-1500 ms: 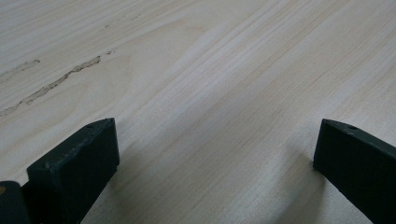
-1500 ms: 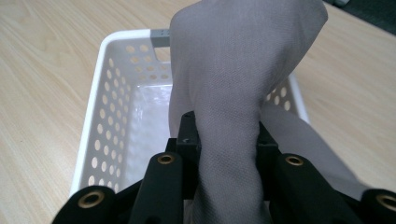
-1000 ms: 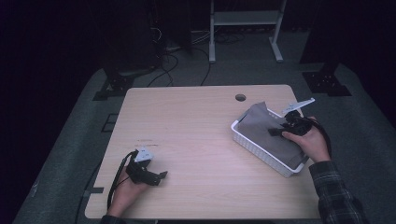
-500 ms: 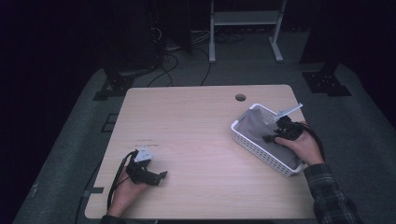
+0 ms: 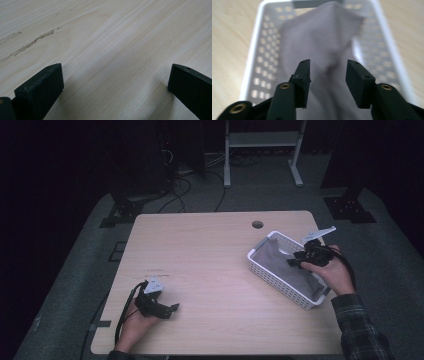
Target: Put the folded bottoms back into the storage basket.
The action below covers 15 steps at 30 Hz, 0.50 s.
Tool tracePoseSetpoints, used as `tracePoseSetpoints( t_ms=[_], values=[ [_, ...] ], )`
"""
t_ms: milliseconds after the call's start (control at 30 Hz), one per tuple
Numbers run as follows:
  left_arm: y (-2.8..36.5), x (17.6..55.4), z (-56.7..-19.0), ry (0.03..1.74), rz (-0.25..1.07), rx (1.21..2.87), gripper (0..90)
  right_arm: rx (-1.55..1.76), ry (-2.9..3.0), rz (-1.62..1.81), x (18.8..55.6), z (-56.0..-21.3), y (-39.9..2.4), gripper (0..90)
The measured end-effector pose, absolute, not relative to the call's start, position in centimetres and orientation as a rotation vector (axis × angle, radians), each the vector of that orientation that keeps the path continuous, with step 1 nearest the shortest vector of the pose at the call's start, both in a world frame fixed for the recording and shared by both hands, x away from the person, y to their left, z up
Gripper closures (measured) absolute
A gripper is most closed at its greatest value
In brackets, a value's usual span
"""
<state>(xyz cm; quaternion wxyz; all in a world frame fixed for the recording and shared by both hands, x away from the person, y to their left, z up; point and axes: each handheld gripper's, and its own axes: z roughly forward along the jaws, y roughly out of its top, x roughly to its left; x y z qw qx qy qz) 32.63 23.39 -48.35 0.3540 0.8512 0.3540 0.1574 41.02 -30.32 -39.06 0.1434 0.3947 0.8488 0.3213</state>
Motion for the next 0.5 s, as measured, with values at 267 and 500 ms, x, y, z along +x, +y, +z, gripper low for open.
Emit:
tracePoseSetpoints(
  t_ms=[267,500],
  values=[
    [23.4,32.6,-48.4,0.915,0.408,2.199,0.0,1.222,2.325,0.849,41.3,-38.5,-34.4,61.7],
    [23.4,32.6,-48.4,0.915,0.408,2.199,0.0,1.311,2.302,0.805,41.8,-39.3,-37.3,65.1]
  ],
)
